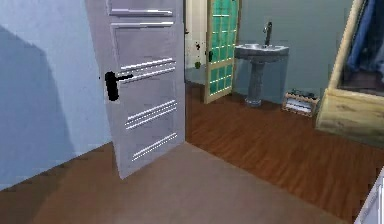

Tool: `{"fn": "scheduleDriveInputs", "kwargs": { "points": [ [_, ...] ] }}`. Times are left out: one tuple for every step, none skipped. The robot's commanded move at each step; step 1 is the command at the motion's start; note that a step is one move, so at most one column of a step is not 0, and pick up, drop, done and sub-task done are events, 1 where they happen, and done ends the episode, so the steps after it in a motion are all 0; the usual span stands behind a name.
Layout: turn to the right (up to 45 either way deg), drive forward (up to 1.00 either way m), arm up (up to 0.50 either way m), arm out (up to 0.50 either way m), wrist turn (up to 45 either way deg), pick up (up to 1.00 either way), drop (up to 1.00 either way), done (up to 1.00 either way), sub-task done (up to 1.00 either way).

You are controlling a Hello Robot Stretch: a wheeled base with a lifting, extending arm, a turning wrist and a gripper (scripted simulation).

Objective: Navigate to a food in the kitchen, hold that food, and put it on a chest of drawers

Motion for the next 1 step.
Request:
{"fn": "scheduleDriveInputs", "kwargs": {
  "points": [
    [0.0, 0.5, 0.0, 0.0, 0.0, 0.0, 0.0, 0.0, 0.0]
  ]
}}
